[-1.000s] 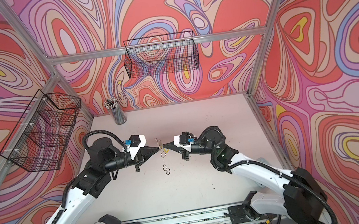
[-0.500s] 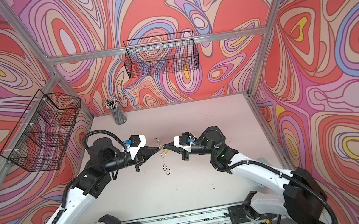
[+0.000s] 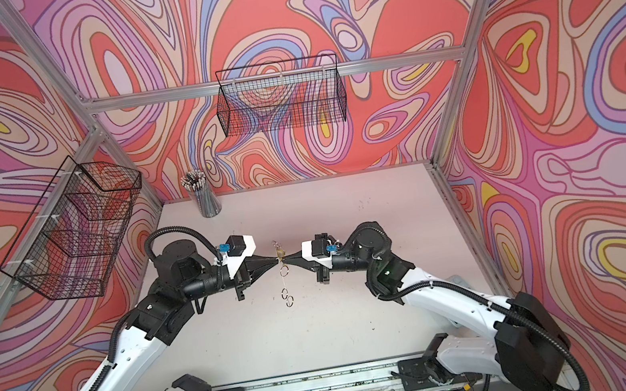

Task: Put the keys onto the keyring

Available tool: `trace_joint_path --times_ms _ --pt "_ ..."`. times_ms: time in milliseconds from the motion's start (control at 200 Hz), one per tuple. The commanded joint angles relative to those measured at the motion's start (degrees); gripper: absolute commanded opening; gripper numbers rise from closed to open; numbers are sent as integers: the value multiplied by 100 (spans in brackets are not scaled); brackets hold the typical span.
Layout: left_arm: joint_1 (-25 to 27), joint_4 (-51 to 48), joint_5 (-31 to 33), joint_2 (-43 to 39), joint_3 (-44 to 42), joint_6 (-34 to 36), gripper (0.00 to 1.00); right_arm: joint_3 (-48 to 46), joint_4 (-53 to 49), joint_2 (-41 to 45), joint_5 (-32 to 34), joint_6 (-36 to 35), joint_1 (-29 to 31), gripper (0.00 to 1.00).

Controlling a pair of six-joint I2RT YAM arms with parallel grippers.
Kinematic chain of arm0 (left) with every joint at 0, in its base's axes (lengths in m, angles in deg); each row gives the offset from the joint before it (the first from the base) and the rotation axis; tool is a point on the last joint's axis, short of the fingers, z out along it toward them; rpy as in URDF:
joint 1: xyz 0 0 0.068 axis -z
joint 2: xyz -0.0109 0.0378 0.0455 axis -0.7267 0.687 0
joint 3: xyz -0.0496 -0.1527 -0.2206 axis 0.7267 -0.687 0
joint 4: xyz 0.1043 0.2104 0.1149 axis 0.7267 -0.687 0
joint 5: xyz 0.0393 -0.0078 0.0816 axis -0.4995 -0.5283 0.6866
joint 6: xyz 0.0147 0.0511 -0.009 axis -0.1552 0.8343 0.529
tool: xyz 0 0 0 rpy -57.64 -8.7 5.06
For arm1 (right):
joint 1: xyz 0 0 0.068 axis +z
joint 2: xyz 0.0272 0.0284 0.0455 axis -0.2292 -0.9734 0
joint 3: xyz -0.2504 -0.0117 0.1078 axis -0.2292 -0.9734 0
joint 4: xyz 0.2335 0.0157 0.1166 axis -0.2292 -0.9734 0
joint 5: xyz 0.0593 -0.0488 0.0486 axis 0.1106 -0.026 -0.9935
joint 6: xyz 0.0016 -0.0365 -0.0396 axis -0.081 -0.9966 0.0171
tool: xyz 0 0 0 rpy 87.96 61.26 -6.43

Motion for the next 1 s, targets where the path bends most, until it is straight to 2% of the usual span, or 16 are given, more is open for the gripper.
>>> trace_joint_path --times_ms 0,506,726,997 --pt "18 71 -119 -22 111 -4 0 167 -106 29 -42 -220 44 0" --pt "18 53 -78 -78 84 43 0 -26 39 156 495 -371 44 0" --pt "19 71 -73 -78 84 18 0 -28 -57 173 507 -431 35 0" --pt "24 71 -65 -34 110 -34 0 81 -367 157 112 -555 42 0"
